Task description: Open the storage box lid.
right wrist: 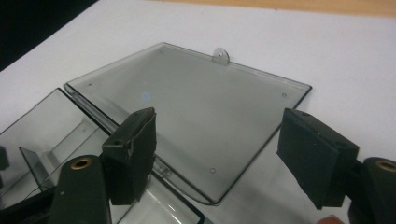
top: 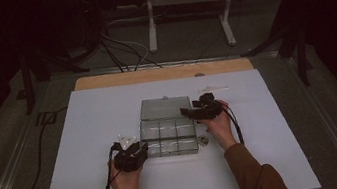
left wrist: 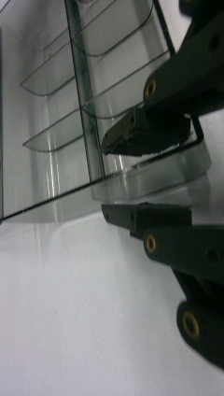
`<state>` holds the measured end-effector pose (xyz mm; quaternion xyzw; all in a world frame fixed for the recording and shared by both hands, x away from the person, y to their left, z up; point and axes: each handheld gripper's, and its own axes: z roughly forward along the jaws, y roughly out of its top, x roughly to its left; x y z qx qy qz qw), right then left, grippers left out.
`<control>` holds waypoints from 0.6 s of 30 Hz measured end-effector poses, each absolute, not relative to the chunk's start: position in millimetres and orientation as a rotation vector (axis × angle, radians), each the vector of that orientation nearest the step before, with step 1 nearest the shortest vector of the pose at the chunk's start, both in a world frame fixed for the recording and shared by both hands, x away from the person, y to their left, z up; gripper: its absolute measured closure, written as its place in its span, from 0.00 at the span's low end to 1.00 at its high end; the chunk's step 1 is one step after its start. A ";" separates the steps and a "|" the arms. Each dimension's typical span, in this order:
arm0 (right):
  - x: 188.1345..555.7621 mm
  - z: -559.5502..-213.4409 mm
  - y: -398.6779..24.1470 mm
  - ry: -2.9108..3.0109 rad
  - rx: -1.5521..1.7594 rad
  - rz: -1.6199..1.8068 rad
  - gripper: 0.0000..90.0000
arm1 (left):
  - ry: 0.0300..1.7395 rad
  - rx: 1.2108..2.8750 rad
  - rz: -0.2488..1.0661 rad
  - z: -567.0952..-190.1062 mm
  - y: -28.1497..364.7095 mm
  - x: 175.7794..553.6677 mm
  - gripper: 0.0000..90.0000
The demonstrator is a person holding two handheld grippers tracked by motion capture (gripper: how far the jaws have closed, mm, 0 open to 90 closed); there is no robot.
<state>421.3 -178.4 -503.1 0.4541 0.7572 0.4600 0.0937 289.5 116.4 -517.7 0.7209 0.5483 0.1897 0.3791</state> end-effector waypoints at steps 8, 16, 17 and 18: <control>416.5 -495.4 -177.9 2.210 1.291 1.426 0.26 | 1.360 1.827 0.506 -514.2 121.2 287.5 0.59; 413.0 -489.7 -179.2 2.204 1.301 1.471 0.20 | 1.278 1.778 0.548 -499.3 127.2 283.4 0.31; 412.6 -489.2 -178.9 2.200 1.306 1.461 0.17 | 1.263 1.771 0.544 -496.2 129.0 283.0 0.27; 412.0 -488.6 -178.8 2.196 1.309 1.457 0.16 | 1.257 1.764 0.542 -494.5 130.0 282.8 0.24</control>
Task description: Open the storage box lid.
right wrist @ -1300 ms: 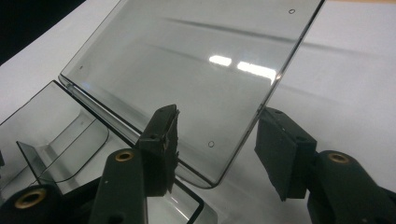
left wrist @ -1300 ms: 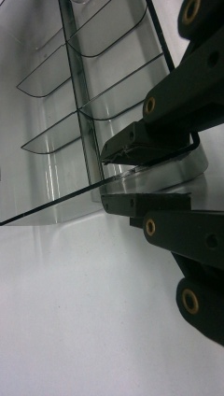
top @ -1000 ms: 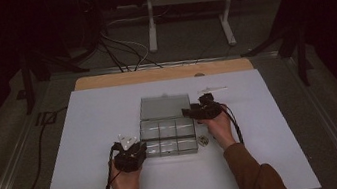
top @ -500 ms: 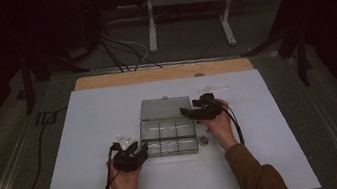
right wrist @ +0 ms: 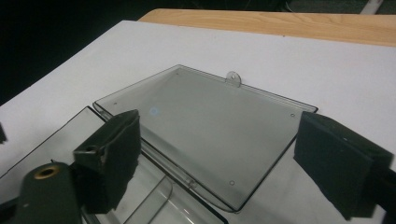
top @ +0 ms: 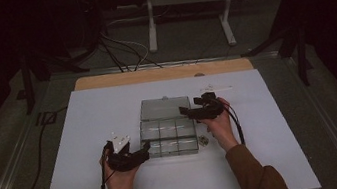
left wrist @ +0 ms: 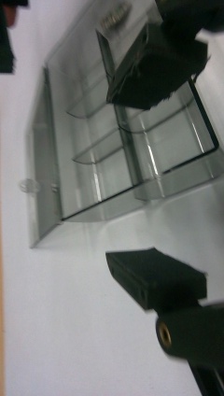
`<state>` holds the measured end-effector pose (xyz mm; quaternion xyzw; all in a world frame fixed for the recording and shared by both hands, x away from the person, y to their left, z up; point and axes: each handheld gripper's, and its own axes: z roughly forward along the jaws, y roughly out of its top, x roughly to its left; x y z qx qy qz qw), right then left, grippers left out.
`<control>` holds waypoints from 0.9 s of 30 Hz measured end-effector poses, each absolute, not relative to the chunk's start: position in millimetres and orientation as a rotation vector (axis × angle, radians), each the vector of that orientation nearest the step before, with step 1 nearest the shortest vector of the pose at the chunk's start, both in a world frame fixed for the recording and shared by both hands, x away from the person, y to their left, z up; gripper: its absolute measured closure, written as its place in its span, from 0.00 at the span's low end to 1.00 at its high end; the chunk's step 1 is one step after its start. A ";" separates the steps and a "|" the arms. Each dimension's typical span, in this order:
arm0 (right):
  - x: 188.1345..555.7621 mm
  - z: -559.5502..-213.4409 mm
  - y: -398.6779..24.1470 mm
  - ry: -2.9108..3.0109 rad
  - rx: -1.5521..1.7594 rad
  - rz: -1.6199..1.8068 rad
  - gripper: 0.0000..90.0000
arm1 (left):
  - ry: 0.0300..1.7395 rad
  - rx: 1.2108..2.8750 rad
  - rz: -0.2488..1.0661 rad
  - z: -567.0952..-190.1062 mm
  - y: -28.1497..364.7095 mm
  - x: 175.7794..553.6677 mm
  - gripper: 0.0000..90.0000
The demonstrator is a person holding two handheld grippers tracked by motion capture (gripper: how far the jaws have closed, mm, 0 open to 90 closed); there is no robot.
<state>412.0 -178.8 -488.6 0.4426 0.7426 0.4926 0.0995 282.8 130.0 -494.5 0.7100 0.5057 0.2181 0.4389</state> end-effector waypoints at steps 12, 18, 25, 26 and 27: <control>406.5 -482.5 -179.3 2.181 1.300 1.454 0.00 | 1.207 1.730 0.646 -470.9 157.0 276.4 0.01; 402.2 -478.8 -178.1 2.181 1.263 1.451 0.00 | 1.186 1.729 0.605 -465.6 176.9 276.8 0.01; 399.3 -475.8 -178.2 2.170 1.242 1.443 0.00 | 1.224 1.739 0.609 -467.7 193.6 272.7 0.02; 399.0 -475.6 -178.2 2.170 1.240 1.446 0.00 | 1.231 1.734 0.622 -468.0 195.4 271.8 0.02; 398.5 -474.9 -178.2 2.172 1.235 1.446 0.00 | 1.234 1.725 0.636 -468.1 196.1 270.9 0.02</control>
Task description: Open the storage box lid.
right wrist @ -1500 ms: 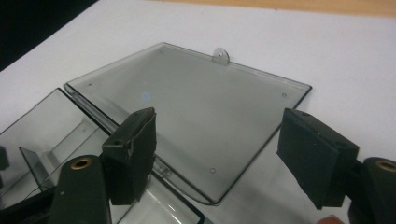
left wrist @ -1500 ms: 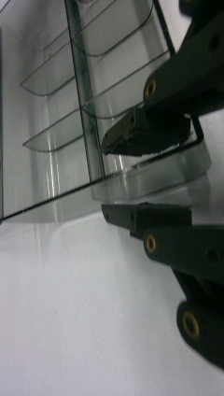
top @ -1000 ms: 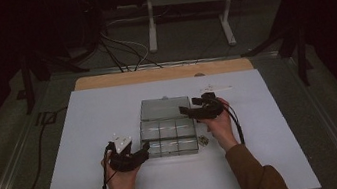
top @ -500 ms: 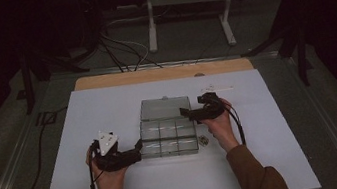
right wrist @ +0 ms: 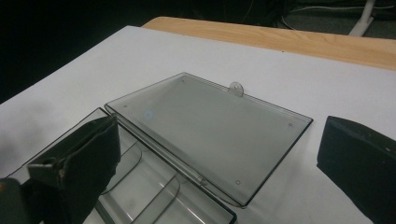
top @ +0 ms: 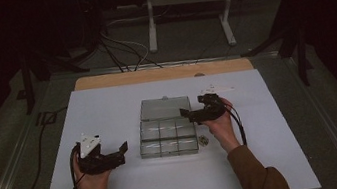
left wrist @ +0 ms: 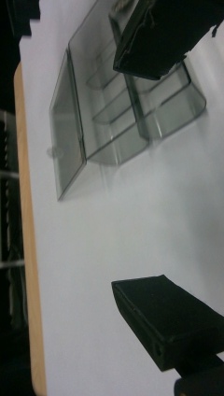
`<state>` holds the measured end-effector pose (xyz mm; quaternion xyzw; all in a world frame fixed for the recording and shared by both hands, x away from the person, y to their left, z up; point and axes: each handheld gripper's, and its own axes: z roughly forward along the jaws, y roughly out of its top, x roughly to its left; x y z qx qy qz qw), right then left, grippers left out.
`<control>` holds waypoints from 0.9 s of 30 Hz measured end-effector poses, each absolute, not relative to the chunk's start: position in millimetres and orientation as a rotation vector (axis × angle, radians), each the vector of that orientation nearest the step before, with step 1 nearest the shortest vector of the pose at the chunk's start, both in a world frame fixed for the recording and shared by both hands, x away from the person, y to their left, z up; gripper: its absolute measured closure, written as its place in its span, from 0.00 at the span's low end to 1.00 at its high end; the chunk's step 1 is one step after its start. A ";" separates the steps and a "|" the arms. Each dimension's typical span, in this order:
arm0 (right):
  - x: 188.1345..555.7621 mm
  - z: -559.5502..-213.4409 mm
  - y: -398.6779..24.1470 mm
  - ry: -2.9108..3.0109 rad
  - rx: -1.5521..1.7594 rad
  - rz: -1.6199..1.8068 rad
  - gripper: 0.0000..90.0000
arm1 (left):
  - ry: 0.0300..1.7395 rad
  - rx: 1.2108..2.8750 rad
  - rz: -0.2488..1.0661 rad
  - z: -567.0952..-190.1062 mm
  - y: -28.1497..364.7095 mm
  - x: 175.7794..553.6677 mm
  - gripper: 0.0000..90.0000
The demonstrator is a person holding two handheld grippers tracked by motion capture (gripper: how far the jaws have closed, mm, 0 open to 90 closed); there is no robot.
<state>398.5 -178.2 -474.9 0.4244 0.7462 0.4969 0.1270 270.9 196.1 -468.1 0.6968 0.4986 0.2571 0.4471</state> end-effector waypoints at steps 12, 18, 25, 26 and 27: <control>392.9 -470.2 -179.0 2.169 1.144 1.429 0.00 | 1.191 1.683 0.696 -474.6 216.2 259.0 0.01; 389.7 -467.6 -181.4 2.163 1.108 1.410 0.00 | 1.159 1.655 0.694 -478.1 221.2 252.6 0.02; 384.9 -465.7 -185.2 2.205 1.144 1.425 0.00 | 1.197 1.650 0.705 -476.2 224.4 250.0 0.01; 383.9 -465.5 -185.8 2.210 1.146 1.423 0.00 | 1.194 1.644 0.703 -475.8 225.4 249.3 0.01; 383.3 -465.1 -186.2 2.210 1.146 1.422 0.00 | 1.196 1.644 0.710 -475.5 226.1 248.5 0.01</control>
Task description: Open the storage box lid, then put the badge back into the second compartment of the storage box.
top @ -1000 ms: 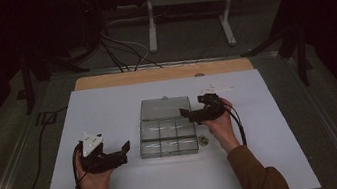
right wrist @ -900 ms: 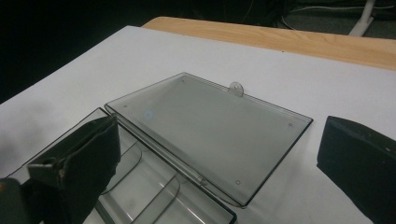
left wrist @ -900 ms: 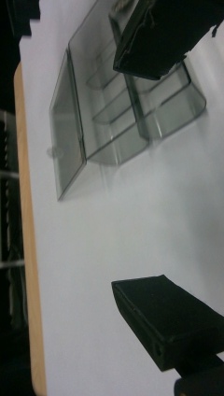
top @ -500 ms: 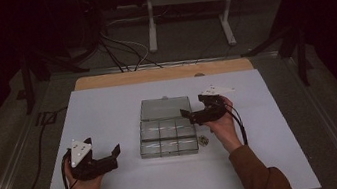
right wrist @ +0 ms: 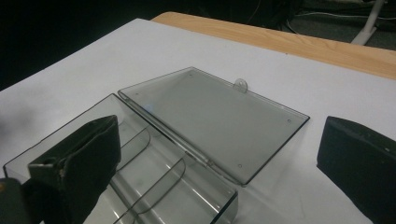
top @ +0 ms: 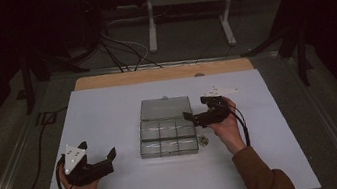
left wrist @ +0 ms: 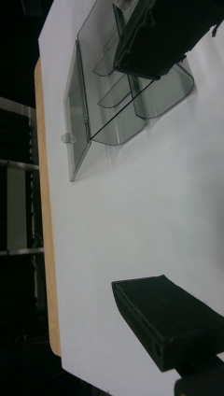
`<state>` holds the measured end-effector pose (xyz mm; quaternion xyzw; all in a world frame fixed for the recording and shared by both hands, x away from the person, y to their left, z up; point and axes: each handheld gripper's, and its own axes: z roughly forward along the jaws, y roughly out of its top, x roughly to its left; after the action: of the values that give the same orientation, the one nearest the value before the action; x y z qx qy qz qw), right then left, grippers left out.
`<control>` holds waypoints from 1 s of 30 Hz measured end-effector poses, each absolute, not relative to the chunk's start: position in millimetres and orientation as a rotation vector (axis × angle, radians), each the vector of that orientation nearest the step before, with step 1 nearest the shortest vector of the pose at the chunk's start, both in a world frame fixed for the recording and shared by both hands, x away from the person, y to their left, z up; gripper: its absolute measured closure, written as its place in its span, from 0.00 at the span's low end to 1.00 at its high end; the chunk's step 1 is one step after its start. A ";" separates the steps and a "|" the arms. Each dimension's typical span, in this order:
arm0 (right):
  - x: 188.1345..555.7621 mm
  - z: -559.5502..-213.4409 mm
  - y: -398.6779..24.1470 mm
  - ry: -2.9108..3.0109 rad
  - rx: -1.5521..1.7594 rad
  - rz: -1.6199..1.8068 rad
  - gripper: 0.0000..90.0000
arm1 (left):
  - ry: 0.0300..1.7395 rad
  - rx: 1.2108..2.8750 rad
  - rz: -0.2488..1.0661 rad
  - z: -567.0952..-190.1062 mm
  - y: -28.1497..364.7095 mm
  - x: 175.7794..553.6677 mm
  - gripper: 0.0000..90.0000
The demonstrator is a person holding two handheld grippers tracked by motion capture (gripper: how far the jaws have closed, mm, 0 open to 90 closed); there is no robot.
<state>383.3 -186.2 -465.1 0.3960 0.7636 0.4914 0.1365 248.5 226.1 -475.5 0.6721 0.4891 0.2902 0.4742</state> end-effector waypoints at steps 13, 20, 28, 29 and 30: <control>364.7 -453.5 -188.7 2.240 1.087 1.386 0.00 | 1.199 1.633 0.734 -479.4 227.2 243.8 0.01; 352.8 -449.9 -191.9 2.226 1.060 1.346 0.00 | 1.200 1.632 0.747 -482.9 228.5 244.5 0.01; 341.0 -449.3 -197.4 2.244 1.044 1.297 0.00 | 1.217 1.608 0.745 -484.0 233.1 244.8 0.01; 339.3 -449.2 -199.1 2.244 1.051 1.309 0.00 | 1.218 1.606 0.743 -484.1 233.2 244.8 0.01; 339.3 -449.2 -199.1 2.244 1.051 1.309 0.00 | 1.218 1.606 0.743 -484.1 233.2 244.8 0.01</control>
<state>339.3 -199.1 -449.2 0.3698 0.7892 0.4604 0.1685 244.8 233.2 -484.1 0.6573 0.4984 0.3042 0.4766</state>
